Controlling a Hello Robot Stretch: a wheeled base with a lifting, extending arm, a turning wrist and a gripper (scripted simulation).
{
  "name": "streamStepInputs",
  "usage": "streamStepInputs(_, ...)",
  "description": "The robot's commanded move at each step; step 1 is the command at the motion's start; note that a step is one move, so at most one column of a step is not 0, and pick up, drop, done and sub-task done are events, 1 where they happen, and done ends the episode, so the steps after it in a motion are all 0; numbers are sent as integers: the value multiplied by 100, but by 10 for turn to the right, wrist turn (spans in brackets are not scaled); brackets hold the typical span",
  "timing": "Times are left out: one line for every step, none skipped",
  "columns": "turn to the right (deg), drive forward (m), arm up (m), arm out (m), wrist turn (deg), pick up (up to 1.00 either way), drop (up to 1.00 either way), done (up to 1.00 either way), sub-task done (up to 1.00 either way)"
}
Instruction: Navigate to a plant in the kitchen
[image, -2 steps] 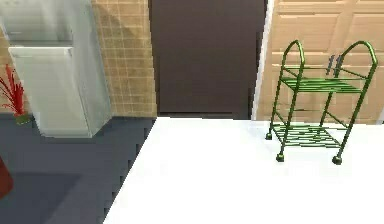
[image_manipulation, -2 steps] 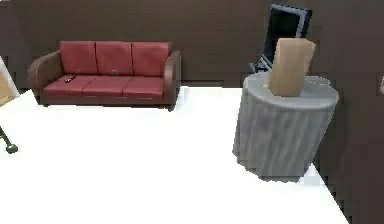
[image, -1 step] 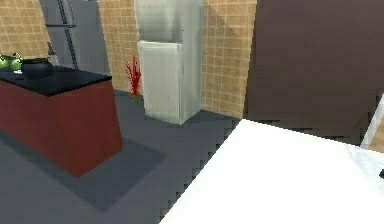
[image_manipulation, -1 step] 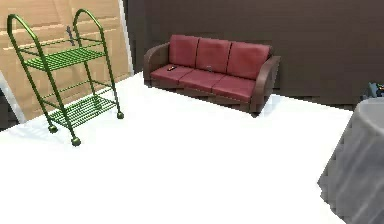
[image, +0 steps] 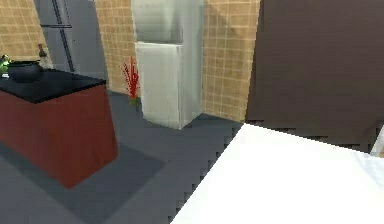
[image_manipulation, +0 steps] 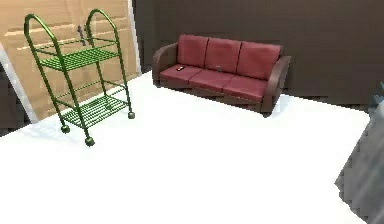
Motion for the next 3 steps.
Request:
streamStepInputs(-90,0,0,0,0,0,0,0,0)
streamStepInputs(0,100,0,0,0,0,0,0,0)
streamStepInputs(0,100,0,0,0,0,0,0,0)
